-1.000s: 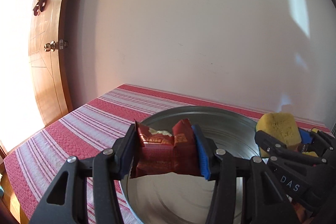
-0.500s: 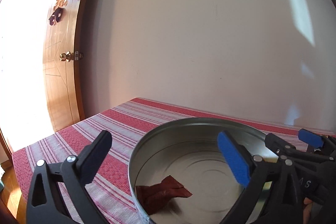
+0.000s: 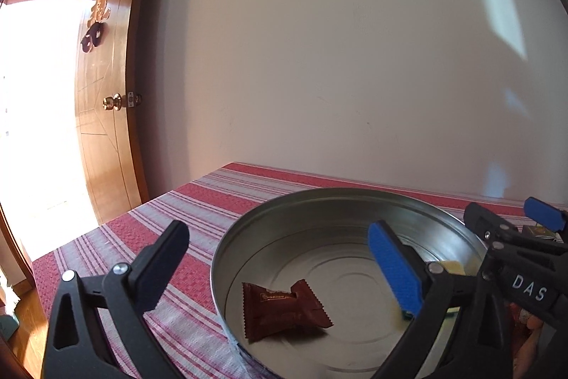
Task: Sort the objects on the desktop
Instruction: 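Withdraw both open tools from the tin back toward the remaining objects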
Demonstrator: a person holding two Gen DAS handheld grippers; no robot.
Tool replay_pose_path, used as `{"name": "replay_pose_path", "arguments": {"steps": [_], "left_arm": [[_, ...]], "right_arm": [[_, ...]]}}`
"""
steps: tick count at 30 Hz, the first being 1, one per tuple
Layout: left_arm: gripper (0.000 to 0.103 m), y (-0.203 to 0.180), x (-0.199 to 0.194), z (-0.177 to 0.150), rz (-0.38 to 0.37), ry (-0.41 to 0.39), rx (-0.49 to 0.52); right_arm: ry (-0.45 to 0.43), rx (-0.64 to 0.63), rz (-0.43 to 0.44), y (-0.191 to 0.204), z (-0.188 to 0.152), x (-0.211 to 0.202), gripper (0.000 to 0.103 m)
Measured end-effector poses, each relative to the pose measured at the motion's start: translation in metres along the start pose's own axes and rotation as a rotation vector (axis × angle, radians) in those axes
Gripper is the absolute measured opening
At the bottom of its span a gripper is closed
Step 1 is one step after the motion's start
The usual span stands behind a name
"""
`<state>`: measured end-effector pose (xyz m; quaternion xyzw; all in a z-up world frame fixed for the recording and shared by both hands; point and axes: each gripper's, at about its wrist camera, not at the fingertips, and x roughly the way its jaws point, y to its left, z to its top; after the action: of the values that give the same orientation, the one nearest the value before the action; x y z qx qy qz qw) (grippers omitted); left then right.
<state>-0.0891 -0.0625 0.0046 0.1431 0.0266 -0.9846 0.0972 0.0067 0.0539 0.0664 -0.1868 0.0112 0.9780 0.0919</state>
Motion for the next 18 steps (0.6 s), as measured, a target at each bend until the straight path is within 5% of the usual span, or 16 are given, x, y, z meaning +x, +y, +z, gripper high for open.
{"name": "replay_pose_path", "arguments": {"steps": [18], "left_arm": [[0.102, -0.023, -0.024, -0.008, -0.081, -0.005, 0.038]], "right_arm": [[-0.008, -0.007, -0.057, -0.032, -0.02, -0.018, 0.095]]}}
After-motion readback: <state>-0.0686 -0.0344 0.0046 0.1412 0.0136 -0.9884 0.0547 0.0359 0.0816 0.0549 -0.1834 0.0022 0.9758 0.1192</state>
